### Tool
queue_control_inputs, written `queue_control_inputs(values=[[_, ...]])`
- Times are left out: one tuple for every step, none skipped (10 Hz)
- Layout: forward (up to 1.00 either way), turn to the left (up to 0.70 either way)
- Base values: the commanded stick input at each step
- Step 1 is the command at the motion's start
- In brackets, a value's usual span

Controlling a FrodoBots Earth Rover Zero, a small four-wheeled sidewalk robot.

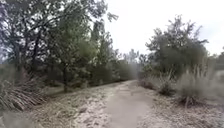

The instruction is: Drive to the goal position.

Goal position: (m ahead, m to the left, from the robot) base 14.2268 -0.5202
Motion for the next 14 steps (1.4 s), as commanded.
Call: queue_control_inputs(values=[[0.45, 0.00], [0.45, 0.00], [0.45, 0.00], [0.45, 0.00], [0.45, 0.00], [0.45, 0.00], [0.45, 0.00], [0.45, 0.00], [0.45, 0.00], [0.45, 0.00], [0.45, 0.00], [0.45, 0.00], [0.45, -0.03], [0.45, -0.27]])
